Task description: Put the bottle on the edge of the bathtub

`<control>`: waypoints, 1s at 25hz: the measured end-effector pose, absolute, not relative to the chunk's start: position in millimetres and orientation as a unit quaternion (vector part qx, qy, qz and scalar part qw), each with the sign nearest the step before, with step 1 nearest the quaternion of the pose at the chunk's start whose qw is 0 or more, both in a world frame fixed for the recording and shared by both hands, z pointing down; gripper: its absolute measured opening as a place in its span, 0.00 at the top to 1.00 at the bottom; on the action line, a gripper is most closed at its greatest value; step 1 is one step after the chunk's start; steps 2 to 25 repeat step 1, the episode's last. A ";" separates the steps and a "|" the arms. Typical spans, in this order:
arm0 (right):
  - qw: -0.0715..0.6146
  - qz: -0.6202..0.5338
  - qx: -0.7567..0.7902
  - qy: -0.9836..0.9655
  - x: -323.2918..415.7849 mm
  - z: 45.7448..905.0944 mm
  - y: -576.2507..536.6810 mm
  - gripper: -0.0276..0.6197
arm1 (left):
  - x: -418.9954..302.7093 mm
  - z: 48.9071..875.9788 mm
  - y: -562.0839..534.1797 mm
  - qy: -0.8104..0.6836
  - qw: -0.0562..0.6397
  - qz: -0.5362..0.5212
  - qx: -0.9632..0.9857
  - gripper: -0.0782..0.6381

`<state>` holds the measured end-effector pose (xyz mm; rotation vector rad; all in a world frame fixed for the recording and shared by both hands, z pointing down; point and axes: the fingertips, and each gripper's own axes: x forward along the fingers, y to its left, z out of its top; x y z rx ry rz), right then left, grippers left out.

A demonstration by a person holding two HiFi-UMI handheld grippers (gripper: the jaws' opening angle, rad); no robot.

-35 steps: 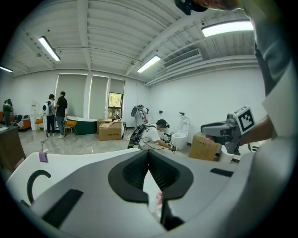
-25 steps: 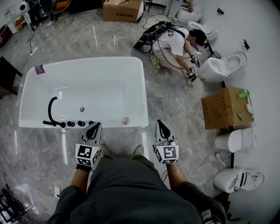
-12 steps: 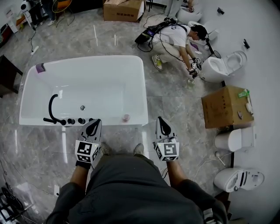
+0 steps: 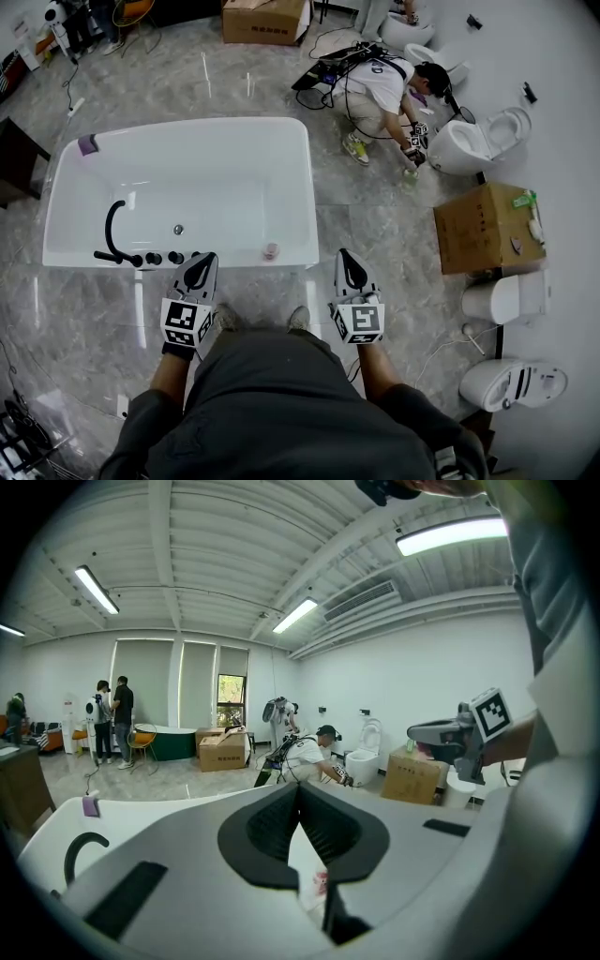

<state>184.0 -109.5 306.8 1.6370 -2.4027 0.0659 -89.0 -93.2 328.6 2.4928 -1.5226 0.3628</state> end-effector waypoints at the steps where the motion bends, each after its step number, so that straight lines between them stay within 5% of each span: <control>1: 0.117 0.022 0.559 -0.820 185.0 307.1 -110.1 0.95 | -88.7 329.2 -93.4 -0.515 0.099 0.123 0.842 0.89; 25: 0.117 0.022 0.559 -0.820 185.0 307.1 -110.1 0.95 | -88.7 329.2 -93.4 -0.515 0.099 0.123 0.842 0.89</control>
